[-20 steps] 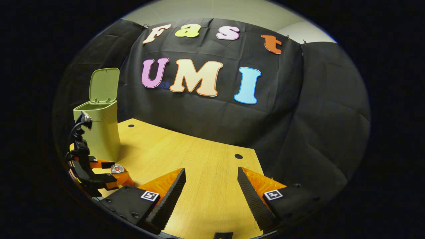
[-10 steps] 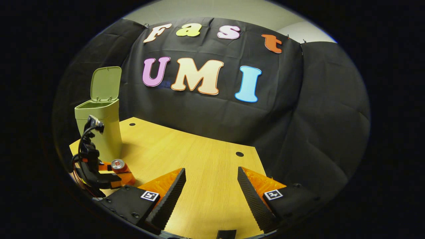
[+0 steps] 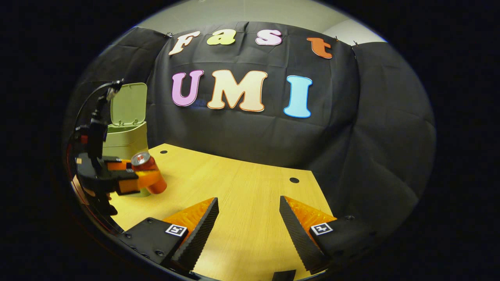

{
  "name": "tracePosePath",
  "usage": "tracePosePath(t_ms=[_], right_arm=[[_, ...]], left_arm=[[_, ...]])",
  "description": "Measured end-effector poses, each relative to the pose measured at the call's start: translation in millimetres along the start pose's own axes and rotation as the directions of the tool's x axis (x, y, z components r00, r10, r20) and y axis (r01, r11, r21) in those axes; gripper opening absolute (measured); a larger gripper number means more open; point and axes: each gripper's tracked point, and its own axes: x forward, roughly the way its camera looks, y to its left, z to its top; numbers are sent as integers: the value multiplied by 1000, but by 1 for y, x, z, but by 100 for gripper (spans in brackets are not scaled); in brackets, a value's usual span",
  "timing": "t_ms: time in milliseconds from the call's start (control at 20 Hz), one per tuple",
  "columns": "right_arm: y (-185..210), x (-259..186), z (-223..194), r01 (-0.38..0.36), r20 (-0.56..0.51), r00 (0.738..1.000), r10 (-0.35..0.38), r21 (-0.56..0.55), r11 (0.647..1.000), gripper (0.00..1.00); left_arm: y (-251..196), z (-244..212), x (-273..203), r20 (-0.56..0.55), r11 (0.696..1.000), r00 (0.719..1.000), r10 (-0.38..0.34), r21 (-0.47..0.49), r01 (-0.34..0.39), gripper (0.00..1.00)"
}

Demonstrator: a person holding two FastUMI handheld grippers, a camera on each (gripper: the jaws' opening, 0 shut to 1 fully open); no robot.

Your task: Press the lid of the desktop garbage bin to open it, pick up the crumpled paper on the desktop and throw it into the bin, then pick up the pop can on the desktop and drop it into the bin, and finally close the garbage bin lid.

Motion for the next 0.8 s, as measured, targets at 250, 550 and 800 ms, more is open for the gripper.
tracePosePath(t_ms=[250, 550, 800], right_arm=[[1, 2, -4, -11, 0, 1000, 11, 26, 1000, 99], [1, 5, -12, -19, -13, 1000, 20, 66, 998, 99], [4, 8, -18, -28, -22, 999, 29, 76, 997, 99]], left_arm=[[21, 65, -3, 105, 1000, 994, 31, -8, -30, 76], [55, 126, -16, 210, 996, 974, 87, -29, -83, 76], [110, 167, -34, 294, 980, 935, 198, -87, -180, 75]])
